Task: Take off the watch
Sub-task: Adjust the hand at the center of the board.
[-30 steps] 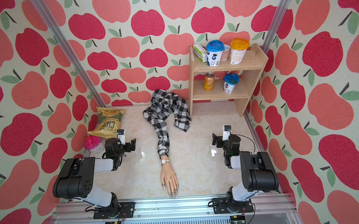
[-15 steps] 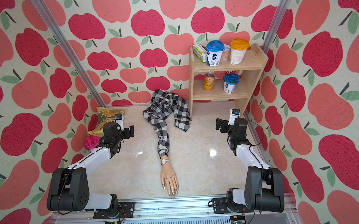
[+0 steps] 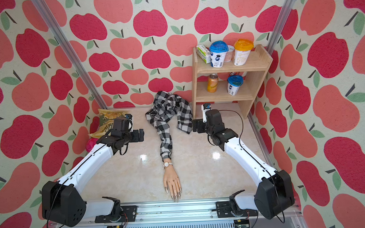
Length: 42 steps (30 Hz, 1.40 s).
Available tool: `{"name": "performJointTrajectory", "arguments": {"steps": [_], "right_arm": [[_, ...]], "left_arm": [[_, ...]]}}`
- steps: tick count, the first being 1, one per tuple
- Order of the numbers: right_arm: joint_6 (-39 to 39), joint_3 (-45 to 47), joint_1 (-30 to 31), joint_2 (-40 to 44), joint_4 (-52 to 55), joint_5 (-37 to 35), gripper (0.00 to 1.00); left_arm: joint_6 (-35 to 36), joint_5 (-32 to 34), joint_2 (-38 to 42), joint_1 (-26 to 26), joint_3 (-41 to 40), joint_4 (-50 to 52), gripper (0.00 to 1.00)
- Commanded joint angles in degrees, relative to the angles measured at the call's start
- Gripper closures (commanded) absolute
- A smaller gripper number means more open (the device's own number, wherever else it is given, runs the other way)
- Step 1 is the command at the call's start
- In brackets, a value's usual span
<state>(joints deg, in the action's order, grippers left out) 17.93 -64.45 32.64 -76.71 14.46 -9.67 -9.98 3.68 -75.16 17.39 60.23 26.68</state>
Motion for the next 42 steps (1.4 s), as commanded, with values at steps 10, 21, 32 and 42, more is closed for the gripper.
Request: {"name": "performJointTrajectory", "arguments": {"steps": [10,21,32,42], "right_arm": [[24.2,-19.4,33.0,-21.2,42.1,-25.0,0.07],[37.0,-38.7,44.2,-42.9,54.2,-17.0,0.08],[40.4,-46.0,42.4,-52.7,60.1,-18.7,0.13],[40.7,-46.4,41.3,-56.5,60.4,-16.8,0.22]], "left_arm": [[-9.7,1.8,7.2,2.1,0.9,21.2,0.03],[-8.8,-3.2,12.5,-0.6,-0.7,21.3,0.03],[-8.7,-9.4,15.3,-1.9,-2.1,19.5,0.03],[-8.3,-10.7,15.1,-2.8,-1.7,19.6,0.03]]}}
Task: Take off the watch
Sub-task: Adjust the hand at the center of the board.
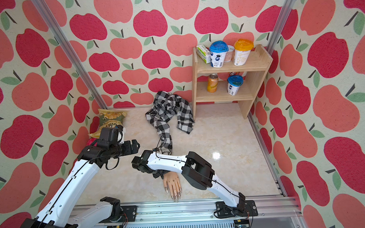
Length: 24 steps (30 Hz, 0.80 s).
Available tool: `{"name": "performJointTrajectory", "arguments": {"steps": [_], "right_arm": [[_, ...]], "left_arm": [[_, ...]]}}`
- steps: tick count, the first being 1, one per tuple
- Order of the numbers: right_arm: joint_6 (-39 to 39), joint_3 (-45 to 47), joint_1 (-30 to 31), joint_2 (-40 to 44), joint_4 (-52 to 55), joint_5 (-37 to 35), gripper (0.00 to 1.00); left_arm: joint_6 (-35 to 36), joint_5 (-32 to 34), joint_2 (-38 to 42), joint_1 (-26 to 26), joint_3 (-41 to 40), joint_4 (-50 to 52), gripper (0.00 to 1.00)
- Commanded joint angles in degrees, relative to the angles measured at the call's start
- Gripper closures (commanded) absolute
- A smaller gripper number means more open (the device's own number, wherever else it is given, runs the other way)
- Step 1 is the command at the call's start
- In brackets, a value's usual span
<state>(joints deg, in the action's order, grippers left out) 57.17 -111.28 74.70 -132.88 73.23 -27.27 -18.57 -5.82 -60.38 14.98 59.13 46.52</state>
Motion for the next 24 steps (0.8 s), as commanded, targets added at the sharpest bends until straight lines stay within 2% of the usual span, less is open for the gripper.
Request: {"name": "performJointTrajectory", "arguments": {"steps": [1,9,12,19,24], "right_arm": [[1.5,1.5,-0.9,0.1,0.9,1.4,0.25],[1.2,5.7,-1.4,1.9,-2.4,4.6,0.36],[0.4,5.7,-1.4,1.7,-3.0,5.2,0.49],[-1.4,9.7,-1.5,5.7,-6.0,6.3,0.54],[-5.3,15.6,-2.6,12.2,-11.1,9.6,0.55]], "left_arm": [[0.2,-1.3,0.3,-0.3,-0.7,-0.3,0.03],[0.1,-1.5,-0.1,-0.4,-0.8,-0.1,0.03],[-0.3,-1.4,0.2,-0.3,-0.9,0.0,0.02],[-0.7,-1.3,0.7,-0.9,-0.3,0.8,0.03],[-1.3,-4.4,0.3,-2.4,-0.4,0.0,0.03]]}}
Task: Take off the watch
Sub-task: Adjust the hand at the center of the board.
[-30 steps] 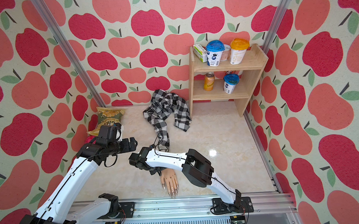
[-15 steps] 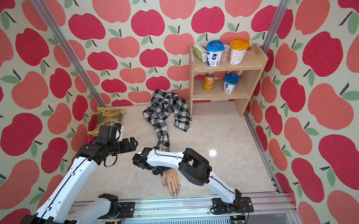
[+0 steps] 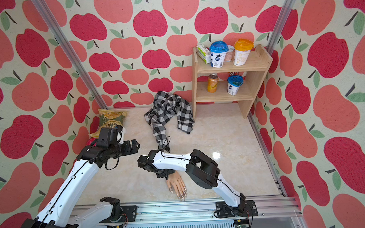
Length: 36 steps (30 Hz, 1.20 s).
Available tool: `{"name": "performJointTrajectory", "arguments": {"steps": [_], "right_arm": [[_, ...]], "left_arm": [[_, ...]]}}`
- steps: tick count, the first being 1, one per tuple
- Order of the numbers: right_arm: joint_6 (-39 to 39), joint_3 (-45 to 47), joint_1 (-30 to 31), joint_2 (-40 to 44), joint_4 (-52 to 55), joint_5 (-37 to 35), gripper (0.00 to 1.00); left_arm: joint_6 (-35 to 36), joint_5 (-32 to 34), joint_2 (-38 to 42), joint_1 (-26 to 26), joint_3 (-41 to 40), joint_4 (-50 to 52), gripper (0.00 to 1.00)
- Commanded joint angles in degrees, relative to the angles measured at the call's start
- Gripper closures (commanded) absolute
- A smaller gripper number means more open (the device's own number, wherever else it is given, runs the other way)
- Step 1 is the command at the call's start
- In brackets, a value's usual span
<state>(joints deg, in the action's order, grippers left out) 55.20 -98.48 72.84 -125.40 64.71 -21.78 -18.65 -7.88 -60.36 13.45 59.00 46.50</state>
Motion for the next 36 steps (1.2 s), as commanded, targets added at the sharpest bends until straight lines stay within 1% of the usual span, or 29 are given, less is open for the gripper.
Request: {"name": "performJointTrajectory", "arguments": {"steps": [1,4,6,7,12,18,20,23,28,29,31,36], "right_arm": [[-4.5,4.6,-1.3,6.7,-4.5,5.4,0.56],[-7.3,10.4,-3.4,13.1,-10.5,10.6,0.57],[-9.1,14.0,-4.5,17.0,-14.6,15.0,0.59],[-9.9,15.7,-7.3,19.0,-16.6,17.7,0.59],[-11.0,22.1,-11.7,26.8,-25.4,28.1,0.58],[-9.6,29.3,-16.8,34.7,-35.8,39.0,0.58],[-8.8,31.8,-17.9,36.7,-39.0,41.3,0.58],[-8.5,34.1,-18.9,38.6,-41.5,42.7,0.59],[-6.7,37.8,-20.2,40.7,-45.8,44.2,0.59],[-6.7,38.0,-20.2,40.8,-45.9,44.2,0.59],[-6.7,38.3,-20.3,40.9,-46.5,44.5,0.6],[-7.4,38.6,-20.3,41.9,-46.9,44.1,0.6]], "left_arm": [[-1.5,-4.5,0.2,-1.4,-0.6,-0.9,0.03],[-2.9,-12.0,0.7,-2.6,-2.4,-4.5,0.03],[-4.3,-15.6,1.4,-2.7,-3.7,-6.9,0.03],[-5.1,-17.2,1.9,-2.7,-4.5,-8.3,0.03],[-8.5,-25.1,4.4,-2.8,-9.2,-16.4,0.03],[-15.8,-34.5,4.1,-1.8,-15.5,-28.2,0.03],[-17.0,-34.8,2.9,-0.2,-16.5,-30.4,0.02],[-18.7,-35.3,-0.2,1.8,-17.1,-31.3,0.03],[-23.3,-36.6,-5.6,4.4,-19.3,-34.4,0.01],[-23.4,-36.1,-6.5,5.2,-19.1,-34.3,0.01],[-23.1,-35.1,-9.0,6.6,-17.9,-33.5,0.02],[-22.9,-34.7,-14.0,7.8,-15.3,-33.7,0.07]]}}
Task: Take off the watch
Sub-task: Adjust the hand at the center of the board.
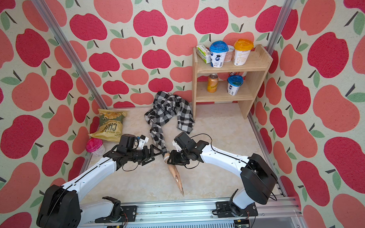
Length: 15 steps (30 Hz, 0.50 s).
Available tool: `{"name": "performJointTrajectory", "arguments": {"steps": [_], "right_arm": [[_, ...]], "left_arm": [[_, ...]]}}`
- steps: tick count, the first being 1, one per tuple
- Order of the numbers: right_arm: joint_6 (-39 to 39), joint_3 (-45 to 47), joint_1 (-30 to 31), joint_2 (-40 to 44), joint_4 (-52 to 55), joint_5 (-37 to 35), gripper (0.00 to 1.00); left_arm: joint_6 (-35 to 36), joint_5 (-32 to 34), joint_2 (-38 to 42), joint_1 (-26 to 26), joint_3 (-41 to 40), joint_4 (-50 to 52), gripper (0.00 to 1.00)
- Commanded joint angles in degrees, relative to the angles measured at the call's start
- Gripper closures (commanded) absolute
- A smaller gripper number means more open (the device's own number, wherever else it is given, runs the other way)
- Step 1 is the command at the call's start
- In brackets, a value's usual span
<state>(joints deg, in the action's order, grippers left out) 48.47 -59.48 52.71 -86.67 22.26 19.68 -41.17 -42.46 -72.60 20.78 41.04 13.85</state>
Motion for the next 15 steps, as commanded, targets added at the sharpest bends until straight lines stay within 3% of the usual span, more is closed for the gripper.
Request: {"name": "performJointTrajectory", "arguments": {"steps": [1,9,15], "right_arm": [[-1.0,-0.3,-0.1,3.4,-4.6,2.7,0.6],[-0.1,1.2,-0.1,4.0,-8.2,5.1,0.6],[-0.2,1.9,-0.1,3.4,-8.5,5.6,0.6]], "left_arm": [[0.0,-0.3,-2.9,0.9,3.3,-0.9,0.07],[-1.7,-0.6,-7.6,2.3,3.3,-7.1,0.09],[-2.1,-2.1,-9.5,2.3,3.2,-8.9,0.27]]}}
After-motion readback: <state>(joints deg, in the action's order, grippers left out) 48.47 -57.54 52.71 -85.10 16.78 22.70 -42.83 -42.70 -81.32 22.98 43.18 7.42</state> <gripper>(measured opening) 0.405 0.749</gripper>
